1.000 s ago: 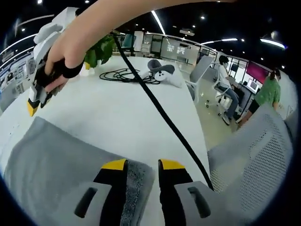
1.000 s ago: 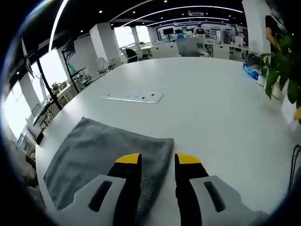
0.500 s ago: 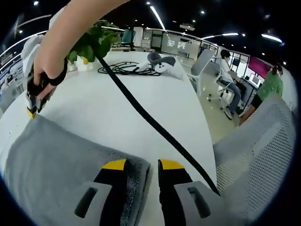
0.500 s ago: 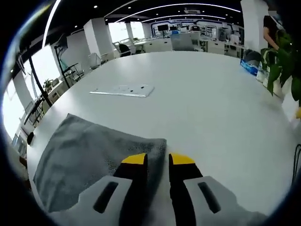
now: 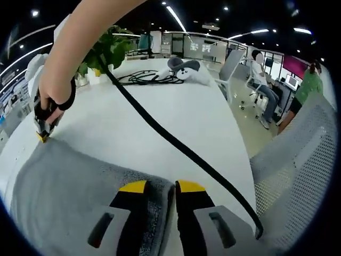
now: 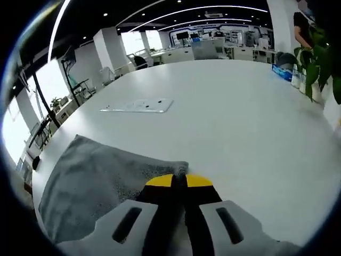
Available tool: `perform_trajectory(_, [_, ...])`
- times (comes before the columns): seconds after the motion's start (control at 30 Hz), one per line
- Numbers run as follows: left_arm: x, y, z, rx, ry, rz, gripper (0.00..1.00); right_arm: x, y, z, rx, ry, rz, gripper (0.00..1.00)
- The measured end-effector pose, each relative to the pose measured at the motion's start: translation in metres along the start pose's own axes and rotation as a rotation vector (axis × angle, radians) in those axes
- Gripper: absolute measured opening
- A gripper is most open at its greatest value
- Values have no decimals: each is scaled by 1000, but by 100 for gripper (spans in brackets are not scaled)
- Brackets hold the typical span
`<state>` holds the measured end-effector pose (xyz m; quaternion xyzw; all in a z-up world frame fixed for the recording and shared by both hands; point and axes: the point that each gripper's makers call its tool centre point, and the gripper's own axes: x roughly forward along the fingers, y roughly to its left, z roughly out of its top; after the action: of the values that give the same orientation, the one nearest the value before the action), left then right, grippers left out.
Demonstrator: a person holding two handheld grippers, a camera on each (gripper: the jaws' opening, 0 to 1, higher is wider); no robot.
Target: Fold the towel on the table until its edges align and the towel forms a compact rectangular stack.
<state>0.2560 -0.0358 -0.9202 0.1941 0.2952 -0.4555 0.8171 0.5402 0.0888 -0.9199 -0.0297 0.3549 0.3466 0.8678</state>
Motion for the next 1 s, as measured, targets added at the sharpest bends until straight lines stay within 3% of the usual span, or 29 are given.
perform_trajectory(0.1, [0, 0, 0, 23, 3, 14, 19, 1, 0, 1, -2, 7, -4, 3])
perform_trajectory(0.23, [-4, 6, 1, 25, 0, 48, 9, -1, 2, 1, -16, 16, 0, 1])
perform_trajectory(0.53, [-17, 9, 11, -9, -46, 22, 4, -14, 6, 13, 7, -12, -13, 0])
perform_trajectory(0.73, [-28, 12, 20, -69, -97, 28, 3, -24, 12, 26, 2, -27, 7, 0])
perform_trajectory(0.8, [-32, 12, 26, -240, -145, 9, 3, -27, 14, 30, -17, -34, 9, 0])
perform_trajectory(1.0, [-45, 24, 30, -233, -170, 34, 3, -34, 18, 34, -31, -37, 3, 0])
